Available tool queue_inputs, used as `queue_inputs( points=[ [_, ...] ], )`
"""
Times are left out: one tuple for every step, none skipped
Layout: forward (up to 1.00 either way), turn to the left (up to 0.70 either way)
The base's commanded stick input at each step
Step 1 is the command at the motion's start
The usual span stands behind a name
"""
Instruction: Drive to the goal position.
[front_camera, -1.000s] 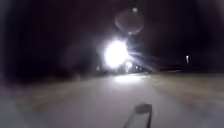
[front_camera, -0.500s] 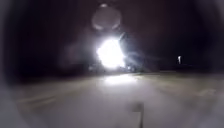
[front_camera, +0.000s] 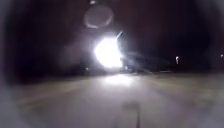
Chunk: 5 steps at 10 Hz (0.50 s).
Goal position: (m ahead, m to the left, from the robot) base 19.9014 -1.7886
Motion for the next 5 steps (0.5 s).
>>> queue_inputs(
  points=[
    [1.00,0.00],
    [1.00,0.00],
    [1.00,0.00],
    [1.00,0.00],
    [1.00,0.00]
  ],
)
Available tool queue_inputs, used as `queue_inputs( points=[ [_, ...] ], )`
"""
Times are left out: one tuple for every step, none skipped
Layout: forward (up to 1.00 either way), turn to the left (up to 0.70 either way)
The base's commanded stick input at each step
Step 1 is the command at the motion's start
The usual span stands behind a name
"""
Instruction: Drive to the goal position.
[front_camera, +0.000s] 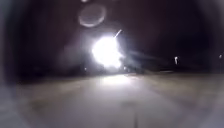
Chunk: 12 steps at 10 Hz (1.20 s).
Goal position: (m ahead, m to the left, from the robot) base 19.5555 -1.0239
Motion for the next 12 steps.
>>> queue_inputs(
  points=[
    [1.00,0.00],
    [1.00,0.00],
    [1.00,0.00],
    [1.00,0.00],
    [1.00,0.00],
    [1.00,0.00],
    [1.00,0.00],
    [1.00,0.00],
    [1.00,0.00],
    [1.00,0.00],
    [1.00,0.00],
    [1.00,0.00]
  ],
)
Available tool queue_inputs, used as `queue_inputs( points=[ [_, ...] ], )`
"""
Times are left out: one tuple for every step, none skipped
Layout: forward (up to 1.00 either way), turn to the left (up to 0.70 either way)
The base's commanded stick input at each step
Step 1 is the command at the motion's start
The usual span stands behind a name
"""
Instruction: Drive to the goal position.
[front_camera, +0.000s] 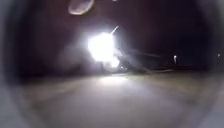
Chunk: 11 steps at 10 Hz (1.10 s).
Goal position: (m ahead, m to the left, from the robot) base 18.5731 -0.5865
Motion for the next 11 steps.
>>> queue_inputs(
  points=[
    [1.00,0.00],
    [1.00,0.00],
    [1.00,0.00],
    [1.00,0.00],
    [1.00,0.00],
    [1.00,0.00],
    [1.00,0.00],
    [1.00,0.00],
    [1.00,0.00],
    [1.00,0.00],
    [1.00,0.00]
  ],
)
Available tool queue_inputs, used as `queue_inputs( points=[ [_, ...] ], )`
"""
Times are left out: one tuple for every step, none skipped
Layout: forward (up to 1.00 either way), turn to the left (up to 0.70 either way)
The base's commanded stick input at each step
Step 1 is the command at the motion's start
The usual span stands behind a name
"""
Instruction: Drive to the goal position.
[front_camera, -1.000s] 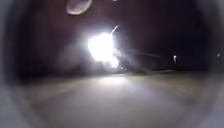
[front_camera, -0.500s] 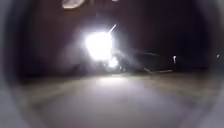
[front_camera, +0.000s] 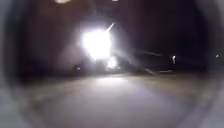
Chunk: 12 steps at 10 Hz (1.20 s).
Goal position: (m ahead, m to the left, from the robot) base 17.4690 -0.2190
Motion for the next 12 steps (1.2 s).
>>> queue_inputs(
  points=[
    [1.00,0.00],
    [1.00,0.00],
    [1.00,0.00],
    [1.00,0.00],
    [1.00,0.00],
    [1.00,0.00],
    [1.00,0.00],
    [1.00,0.00],
    [1.00,0.00],
    [1.00,0.07],
    [1.00,0.18],
    [1.00,0.30]
  ],
)
